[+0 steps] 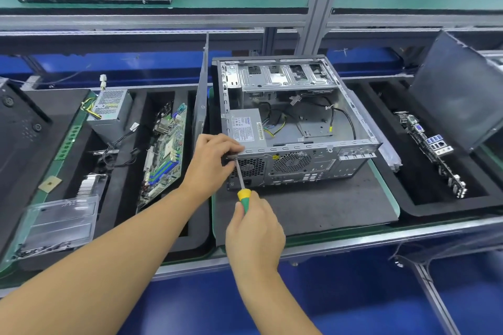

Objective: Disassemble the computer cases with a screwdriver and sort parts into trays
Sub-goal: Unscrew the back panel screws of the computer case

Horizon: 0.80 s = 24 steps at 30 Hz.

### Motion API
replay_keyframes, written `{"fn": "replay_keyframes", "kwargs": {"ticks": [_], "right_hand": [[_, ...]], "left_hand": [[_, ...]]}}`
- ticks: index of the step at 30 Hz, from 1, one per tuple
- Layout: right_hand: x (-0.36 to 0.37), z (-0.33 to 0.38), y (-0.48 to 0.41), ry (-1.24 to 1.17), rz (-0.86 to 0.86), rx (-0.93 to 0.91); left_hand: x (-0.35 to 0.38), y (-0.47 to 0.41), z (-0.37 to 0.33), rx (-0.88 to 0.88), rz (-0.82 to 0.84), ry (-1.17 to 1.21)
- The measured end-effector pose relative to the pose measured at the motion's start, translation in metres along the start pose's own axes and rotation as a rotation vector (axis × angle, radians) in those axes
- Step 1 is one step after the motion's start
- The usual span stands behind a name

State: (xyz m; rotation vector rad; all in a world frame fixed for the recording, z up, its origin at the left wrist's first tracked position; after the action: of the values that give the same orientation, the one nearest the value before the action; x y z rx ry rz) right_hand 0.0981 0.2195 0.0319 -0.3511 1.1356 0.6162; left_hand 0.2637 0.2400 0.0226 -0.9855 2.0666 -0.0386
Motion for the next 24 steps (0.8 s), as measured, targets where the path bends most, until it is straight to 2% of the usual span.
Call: {"fn": "replay_keyframes", "kwargs": {"ticks": [2,4,5,7,10,12,14,17,21,23,24], "right_hand": [[0.000,0.001,-0.002,0.181,-0.037,-0.055],[-0.004,0.000,-0.005,0.171,-0.040,-0.036],[-0.004,0.000,-0.005,0.090,-0.017,-0.008],[0.000,0.003,-0.006,-0.265,0.146,0.120],[0.001,0.014,-0.008,-0.953,0.489,0.480],[-0.002,0.013,-0.010,-1.201,0.641,0.604],[-0.001,0.007,-0.008,-1.308,0.682,0.575],[0.002,-0.003,-0.005,-1.265,0.572,0.476],[0.012,0.001,-0.005,-0.693,0.233,0.254],[0.017,0.007,-0.003,-0.556,0.201,0.189],[0.018,0.008,-0.004,-0.604,0.241,0.208]], "left_hand": [[0.000,0.000,0.002,0.006,-0.016,-0.002],[0.001,0.002,0.003,0.010,-0.029,-0.016],[0.001,0.002,0.003,0.011,-0.033,-0.024],[0.001,0.005,0.003,0.018,-0.012,-0.025],[-0.005,0.007,0.009,0.044,0.073,-0.009],[-0.008,0.007,0.011,0.045,0.121,-0.011],[-0.009,0.007,0.010,0.030,0.156,-0.013],[-0.007,0.008,0.011,-0.007,0.175,0.031],[-0.007,0.010,0.013,-0.018,0.179,0.050],[-0.008,0.010,0.014,-0.010,0.186,0.060],[-0.008,0.009,0.014,-0.005,0.192,0.064]]}}
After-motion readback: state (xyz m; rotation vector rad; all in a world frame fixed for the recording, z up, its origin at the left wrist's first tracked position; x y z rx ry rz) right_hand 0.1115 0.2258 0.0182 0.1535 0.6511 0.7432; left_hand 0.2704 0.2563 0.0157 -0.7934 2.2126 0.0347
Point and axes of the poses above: each hand's wrist, its own y-axis away from the middle knuckle, its own x-axis out of the palm, z = x × y, the point moved 1 cm from there along -y, towards the middle knuckle, and after that the axes turned 8 degrees about y, right-handed, at the moved point
